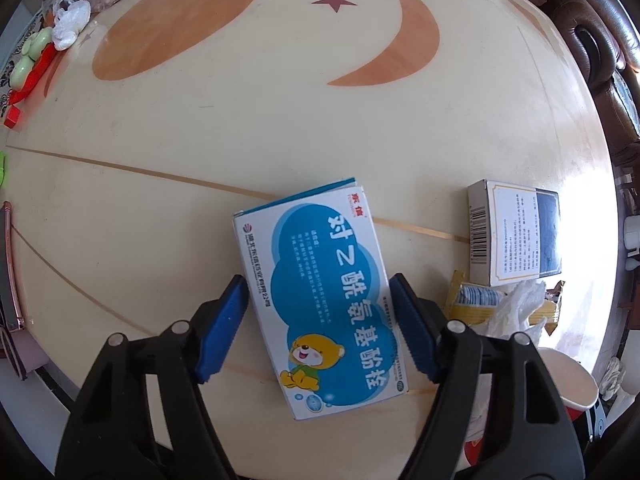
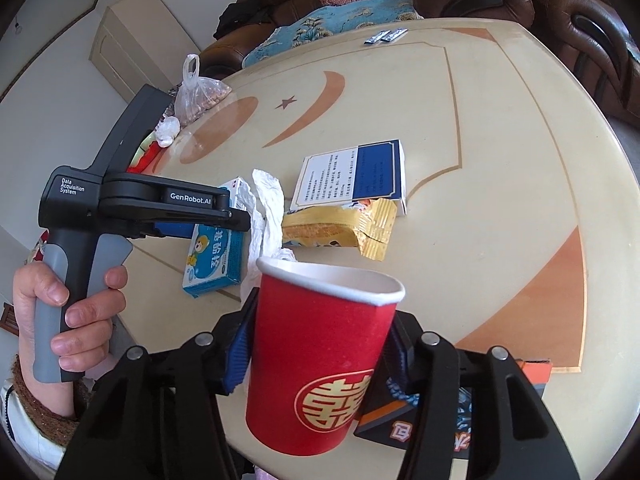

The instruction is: Collect trash

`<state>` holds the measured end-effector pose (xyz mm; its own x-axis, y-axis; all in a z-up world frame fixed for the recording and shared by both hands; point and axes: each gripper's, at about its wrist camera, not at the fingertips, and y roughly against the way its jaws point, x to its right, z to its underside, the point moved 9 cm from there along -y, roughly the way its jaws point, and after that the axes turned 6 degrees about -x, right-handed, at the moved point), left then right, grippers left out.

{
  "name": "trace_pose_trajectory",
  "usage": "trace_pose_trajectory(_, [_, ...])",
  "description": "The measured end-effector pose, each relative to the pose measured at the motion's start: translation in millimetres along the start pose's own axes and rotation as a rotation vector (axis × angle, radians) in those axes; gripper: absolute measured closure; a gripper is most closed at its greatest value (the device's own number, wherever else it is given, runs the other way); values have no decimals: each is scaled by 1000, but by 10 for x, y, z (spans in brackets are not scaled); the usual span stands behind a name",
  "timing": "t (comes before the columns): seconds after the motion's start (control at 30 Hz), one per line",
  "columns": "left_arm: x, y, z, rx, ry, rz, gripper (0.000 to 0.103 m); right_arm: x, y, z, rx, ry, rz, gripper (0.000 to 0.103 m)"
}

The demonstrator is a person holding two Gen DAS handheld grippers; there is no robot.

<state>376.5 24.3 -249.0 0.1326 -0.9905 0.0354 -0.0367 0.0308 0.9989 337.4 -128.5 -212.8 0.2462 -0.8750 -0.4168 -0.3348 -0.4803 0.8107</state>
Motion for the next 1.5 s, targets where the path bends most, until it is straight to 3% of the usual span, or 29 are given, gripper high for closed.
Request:
trace_pose_trajectory(0.3, [22, 72, 70, -2, -4, 47, 36, 1, 144, -74, 37, 0, 16, 52])
trace_pose_trajectory(0.77, [-296, 635, 232, 117, -25, 46, 37, 34, 735, -230, 148, 13, 82, 52])
trace_pose_trajectory(1.07, [-312, 1189, 593, 227, -100, 62, 37, -171, 1255, -125, 202, 77, 142, 52])
trace_pose_trajectory(1.5, [-160, 1797, 1423, 362, -223, 64, 37, -579, 1907, 342, 258, 144, 199, 52])
